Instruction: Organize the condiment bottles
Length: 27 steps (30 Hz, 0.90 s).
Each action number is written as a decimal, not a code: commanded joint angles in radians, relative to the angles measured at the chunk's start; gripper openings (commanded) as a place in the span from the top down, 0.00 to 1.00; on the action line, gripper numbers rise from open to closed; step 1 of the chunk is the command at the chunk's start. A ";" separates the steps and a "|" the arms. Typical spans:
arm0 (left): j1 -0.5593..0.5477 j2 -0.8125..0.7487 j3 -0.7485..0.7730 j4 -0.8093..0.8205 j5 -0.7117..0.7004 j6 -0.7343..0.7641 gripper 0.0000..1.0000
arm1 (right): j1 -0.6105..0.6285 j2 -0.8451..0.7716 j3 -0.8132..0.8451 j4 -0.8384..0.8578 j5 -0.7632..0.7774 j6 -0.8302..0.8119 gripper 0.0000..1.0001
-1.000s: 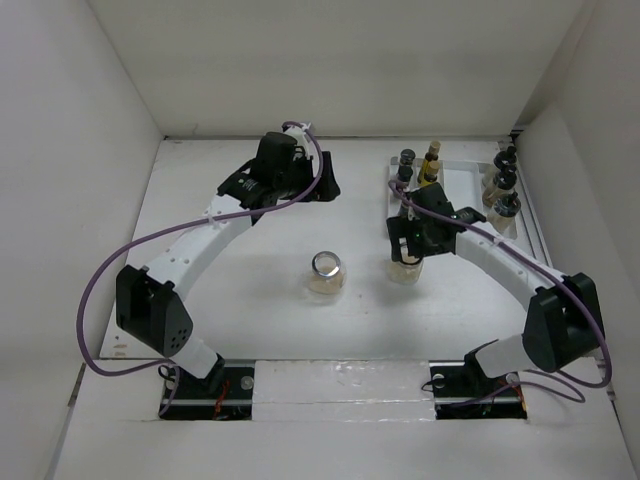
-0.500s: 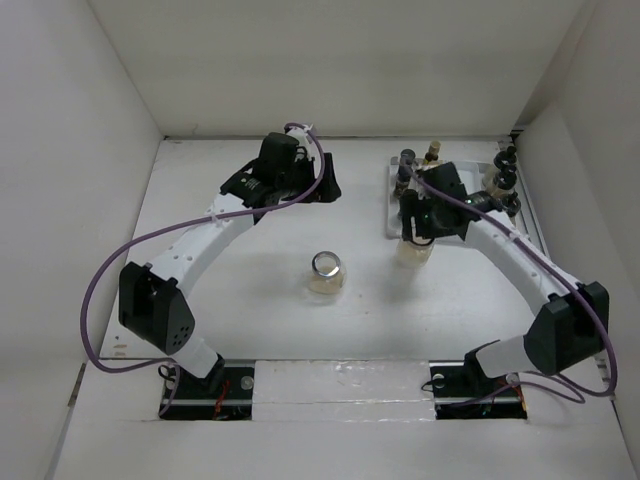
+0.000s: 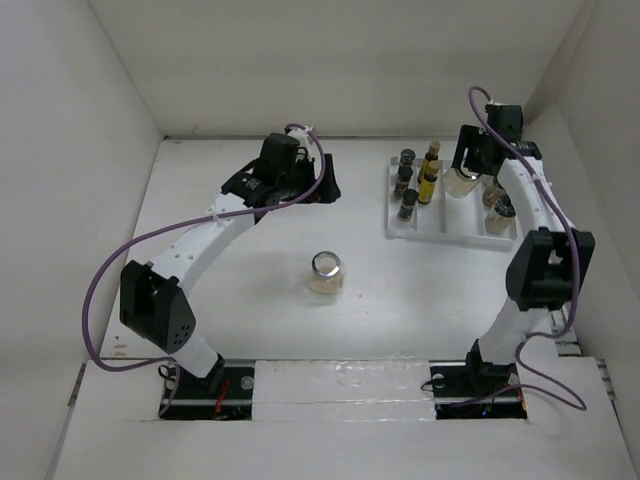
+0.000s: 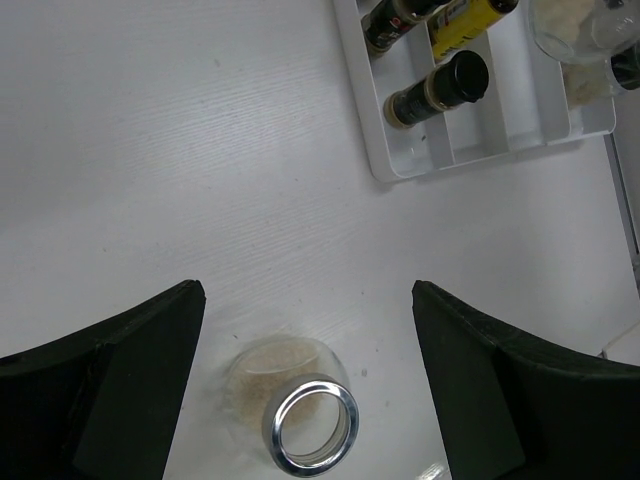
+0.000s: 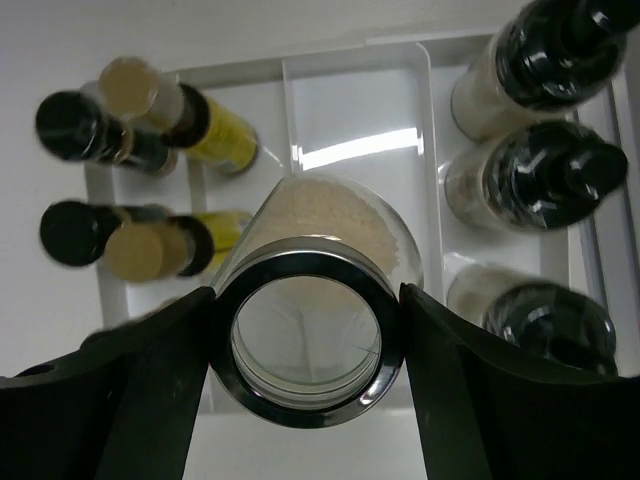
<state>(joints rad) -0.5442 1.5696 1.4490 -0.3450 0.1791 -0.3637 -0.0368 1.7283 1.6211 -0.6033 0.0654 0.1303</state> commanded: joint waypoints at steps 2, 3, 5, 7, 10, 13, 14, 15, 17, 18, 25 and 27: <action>-0.007 -0.060 0.019 0.005 -0.013 0.014 0.19 | -0.051 0.137 0.163 0.122 -0.048 -0.023 0.52; -0.007 -0.071 0.019 0.005 -0.013 0.014 0.19 | -0.051 0.193 0.208 0.135 -0.049 -0.023 0.52; -0.007 -0.082 0.010 0.005 -0.023 0.014 0.19 | -0.061 0.249 0.255 0.131 -0.062 -0.023 0.50; -0.007 -0.092 0.001 0.005 -0.033 0.014 0.19 | -0.071 0.330 0.342 0.114 -0.053 -0.035 0.50; -0.007 -0.102 -0.013 0.015 -0.033 0.003 0.19 | -0.071 0.393 0.381 0.105 -0.022 -0.061 0.49; -0.007 -0.111 -0.013 0.024 -0.033 0.003 0.19 | -0.080 0.421 0.392 0.105 -0.022 -0.061 0.49; -0.007 -0.120 -0.013 0.024 -0.044 0.003 0.19 | -0.080 0.421 0.392 0.117 -0.022 -0.061 0.47; -0.007 -0.120 -0.013 0.034 -0.044 0.003 0.19 | -0.080 0.421 0.392 0.117 -0.022 -0.061 0.45; -0.007 -0.120 -0.024 0.034 -0.044 0.003 0.19 | -0.080 0.433 0.401 0.117 -0.022 -0.061 0.24; -0.007 -0.129 -0.024 0.034 -0.055 0.003 0.19 | -0.080 0.433 0.401 0.106 -0.022 -0.061 0.17; -0.007 -0.129 0.000 0.014 -0.095 0.014 0.13 | -0.060 0.282 0.413 0.106 -0.024 -0.061 0.01; -0.007 -0.129 0.010 0.003 -0.107 0.023 0.11 | -0.032 0.175 0.357 0.120 -0.024 -0.061 0.03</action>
<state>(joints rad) -0.5442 1.4822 1.4326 -0.3428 0.1024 -0.3614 -0.1051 2.1086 1.9697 -0.5491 0.0444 0.0780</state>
